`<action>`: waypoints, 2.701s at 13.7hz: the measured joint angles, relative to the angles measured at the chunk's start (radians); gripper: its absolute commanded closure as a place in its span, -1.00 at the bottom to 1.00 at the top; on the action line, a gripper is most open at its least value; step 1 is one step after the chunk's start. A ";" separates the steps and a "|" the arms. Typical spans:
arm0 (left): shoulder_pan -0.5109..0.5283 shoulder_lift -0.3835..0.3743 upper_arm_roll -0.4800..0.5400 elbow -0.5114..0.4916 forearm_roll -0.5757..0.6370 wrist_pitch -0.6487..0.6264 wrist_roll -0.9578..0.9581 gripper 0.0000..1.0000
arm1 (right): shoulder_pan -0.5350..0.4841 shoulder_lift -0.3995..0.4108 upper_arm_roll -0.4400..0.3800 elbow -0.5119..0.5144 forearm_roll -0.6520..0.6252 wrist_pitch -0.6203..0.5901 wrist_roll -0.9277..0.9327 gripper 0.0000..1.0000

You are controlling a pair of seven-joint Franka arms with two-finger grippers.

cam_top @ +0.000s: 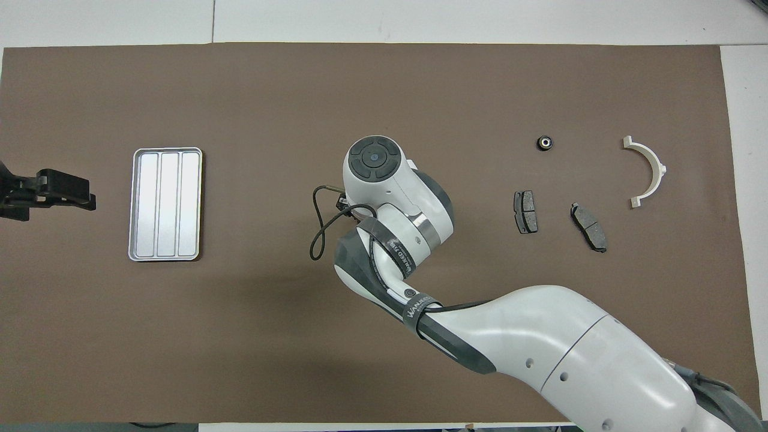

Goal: Place bearing gear from tray to pile

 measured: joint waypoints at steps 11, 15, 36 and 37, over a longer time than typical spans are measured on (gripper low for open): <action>0.000 0.000 0.000 0.000 0.000 0.000 0.000 -1.00 | -0.028 -0.029 -0.009 0.020 0.015 -0.079 -0.123 1.00; 0.000 0.000 0.000 0.000 0.000 0.000 0.000 -1.00 | -0.122 -0.119 -0.036 0.057 0.045 -0.187 -0.312 1.00; 0.000 0.000 0.000 0.000 0.000 0.000 0.000 -1.00 | -0.533 -0.108 -0.192 -0.078 0.044 0.078 -1.294 1.00; 0.000 0.000 0.000 0.000 0.000 0.000 0.000 -1.00 | -0.534 -0.099 -0.192 -0.079 0.042 0.093 -1.294 1.00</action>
